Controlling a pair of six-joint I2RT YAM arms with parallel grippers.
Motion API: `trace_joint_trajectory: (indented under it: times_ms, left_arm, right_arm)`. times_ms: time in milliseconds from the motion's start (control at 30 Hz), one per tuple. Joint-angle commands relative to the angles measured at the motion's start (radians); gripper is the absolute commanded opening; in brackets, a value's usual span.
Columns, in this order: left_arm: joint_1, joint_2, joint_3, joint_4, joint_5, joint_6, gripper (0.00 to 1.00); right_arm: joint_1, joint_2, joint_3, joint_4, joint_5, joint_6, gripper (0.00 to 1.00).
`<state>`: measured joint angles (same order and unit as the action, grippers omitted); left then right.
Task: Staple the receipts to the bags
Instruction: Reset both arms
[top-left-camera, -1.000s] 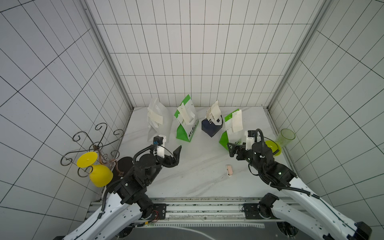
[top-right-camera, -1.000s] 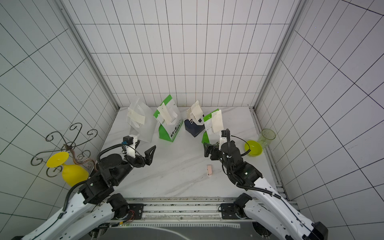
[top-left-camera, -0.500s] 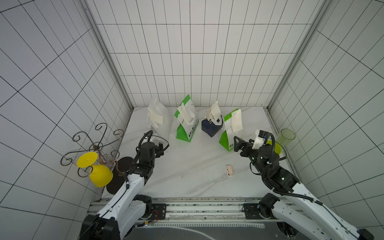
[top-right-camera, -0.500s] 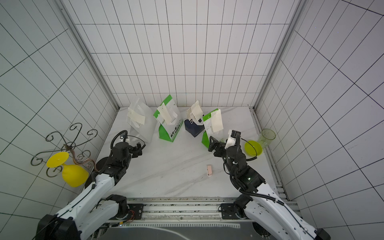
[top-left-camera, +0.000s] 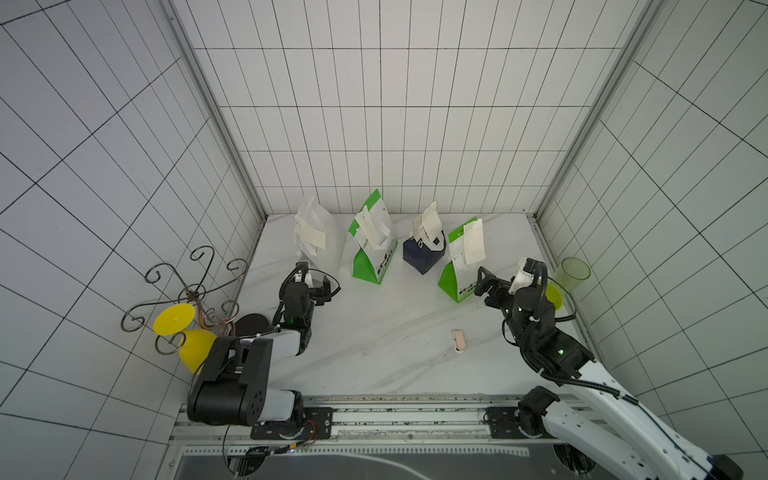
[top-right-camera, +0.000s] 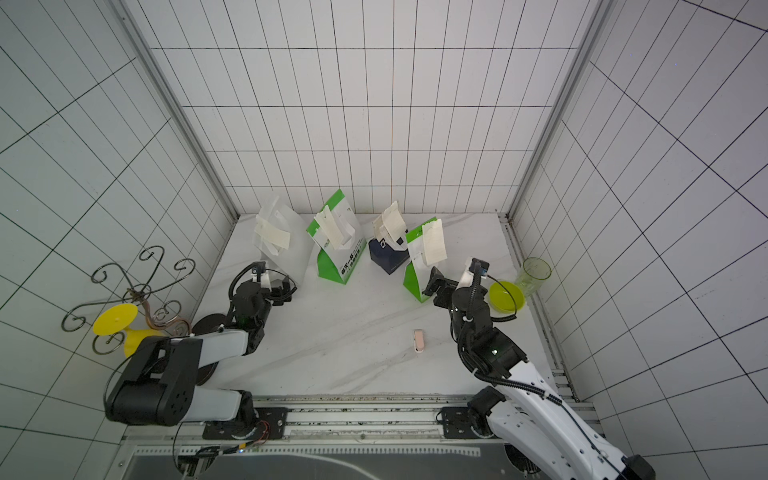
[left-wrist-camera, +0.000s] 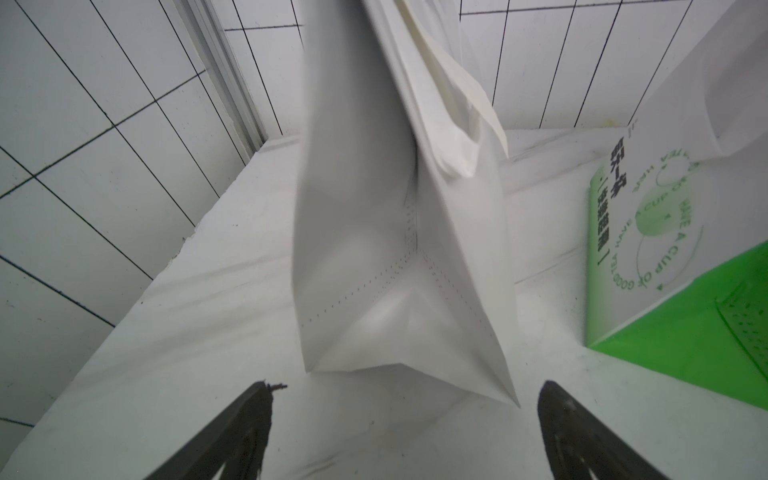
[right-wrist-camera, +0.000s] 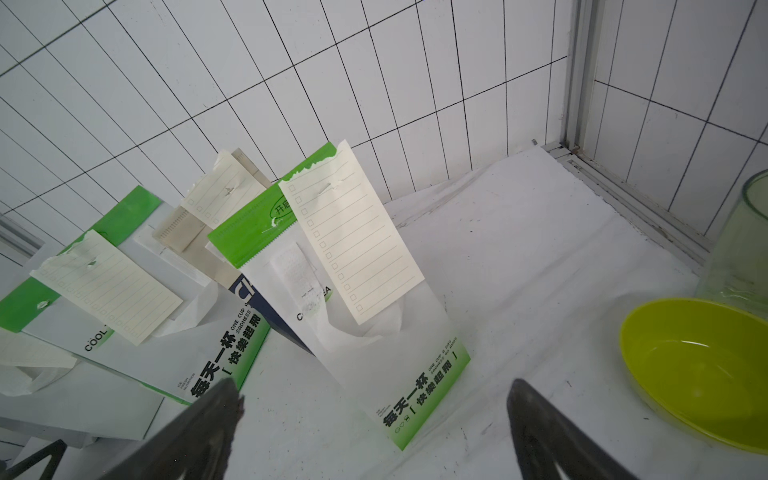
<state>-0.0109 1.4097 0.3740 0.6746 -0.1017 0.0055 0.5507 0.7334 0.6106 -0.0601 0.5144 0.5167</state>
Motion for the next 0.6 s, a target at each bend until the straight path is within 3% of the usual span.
trace_joint_trajectory:
  times_ms: [0, 100, 167, 200, 367, 400, 567]
  left_arm:
    - [0.084, 0.015, 0.038, 0.058, 0.167, -0.054, 0.97]
    - [0.1, -0.002, 0.015, 0.08, 0.192, -0.068, 0.97]
    - [0.095, -0.006, -0.052, 0.204, 0.178, -0.106, 0.97]
    - [0.07, 0.021, -0.091, 0.318, 0.155, -0.089, 0.98]
    - [-0.025, 0.134, -0.093, 0.416, 0.034, -0.007, 0.97]
    - [-0.026, 0.146, -0.083, 0.421, -0.017, -0.029, 0.98]
    - [-0.041, 0.139, -0.029, 0.296, -0.052, -0.022, 0.97]
  right_arm:
    - [-0.058, 0.003, -0.076, 0.089, 0.074, -0.03, 0.99]
    - [-0.096, -0.016, -0.117, 0.167, 0.083, -0.053, 0.99]
    - [-0.117, -0.034, -0.14, 0.207, 0.1, -0.089, 0.99]
    - [-0.125, -0.039, -0.144, 0.209, 0.119, -0.096, 0.99]
    - [-0.175, -0.053, -0.157, 0.216, 0.132, -0.122, 1.0]
    - [-0.189, -0.05, -0.162, 0.225, 0.142, -0.132, 1.0]
    - [-0.337, 0.024, -0.261, 0.462, 0.133, -0.299, 0.99]
